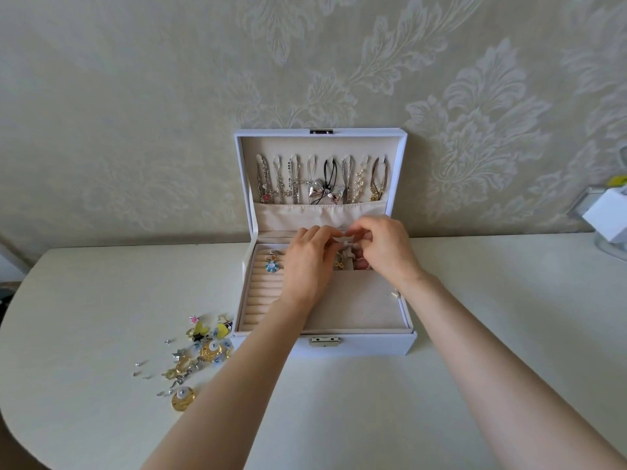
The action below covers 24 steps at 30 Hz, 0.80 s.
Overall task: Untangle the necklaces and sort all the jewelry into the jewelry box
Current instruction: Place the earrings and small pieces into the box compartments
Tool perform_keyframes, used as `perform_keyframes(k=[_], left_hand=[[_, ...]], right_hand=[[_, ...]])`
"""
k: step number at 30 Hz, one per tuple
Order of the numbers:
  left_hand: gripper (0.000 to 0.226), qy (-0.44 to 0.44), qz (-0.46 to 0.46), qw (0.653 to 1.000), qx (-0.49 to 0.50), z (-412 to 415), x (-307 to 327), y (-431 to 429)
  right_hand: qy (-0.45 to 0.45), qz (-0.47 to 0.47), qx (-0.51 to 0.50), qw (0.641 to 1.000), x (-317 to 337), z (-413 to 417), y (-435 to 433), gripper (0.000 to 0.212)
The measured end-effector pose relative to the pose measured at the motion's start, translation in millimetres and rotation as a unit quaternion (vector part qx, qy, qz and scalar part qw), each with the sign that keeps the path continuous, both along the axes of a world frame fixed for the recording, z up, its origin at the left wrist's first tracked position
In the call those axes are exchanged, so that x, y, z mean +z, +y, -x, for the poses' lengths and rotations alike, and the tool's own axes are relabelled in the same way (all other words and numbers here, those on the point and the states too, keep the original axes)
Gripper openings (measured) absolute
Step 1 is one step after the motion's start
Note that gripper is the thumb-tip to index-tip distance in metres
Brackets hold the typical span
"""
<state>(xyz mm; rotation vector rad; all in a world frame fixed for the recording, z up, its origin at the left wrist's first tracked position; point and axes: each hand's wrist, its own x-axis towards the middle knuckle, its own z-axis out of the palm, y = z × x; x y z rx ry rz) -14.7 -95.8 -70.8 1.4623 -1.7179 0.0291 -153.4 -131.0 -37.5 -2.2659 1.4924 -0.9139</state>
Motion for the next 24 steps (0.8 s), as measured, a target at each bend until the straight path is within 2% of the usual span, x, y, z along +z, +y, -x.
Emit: perform_keyframes(k=[3, 5, 9, 13, 16, 20, 24], left_hand=[[0.013, 0.052, -0.028, 0.998, -0.012, 0, 1, 1], [0.012, 0.081, -0.038, 0.996, -0.012, 0, 2, 2], [0.01, 0.132, -0.05, 0.989, -0.033, 1, 3, 4], [0.004, 0.136, -0.047, 0.987, -0.066, 2, 6, 6], [0.016, 0.128, -0.055, 0.986, -0.09, 1, 4, 6], [0.017, 0.111, -0.064, 0.988, -0.088, 2, 4, 5], [0.019, 0.116, -0.078, 0.987, -0.078, 3, 6, 4]], right_hand=[[-0.085, -0.078, 0.052, 0.992, 10, 1, 5, 0.033], [-0.085, -0.108, 0.086, 0.987, 13, -1, 9, 0.038], [-0.053, -0.079, 0.093, 0.991, 6, -3, 9, 0.036], [-0.067, -0.066, 0.073, 0.993, 2, -1, 8, 0.03], [-0.089, -0.07, 0.043, 0.993, 2, 1, 8, 0.027], [-0.106, -0.046, 0.015, 0.993, 3, 2, 8, 0.006], [-0.139, -0.083, 0.017, 0.987, 5, 4, 10, 0.009]])
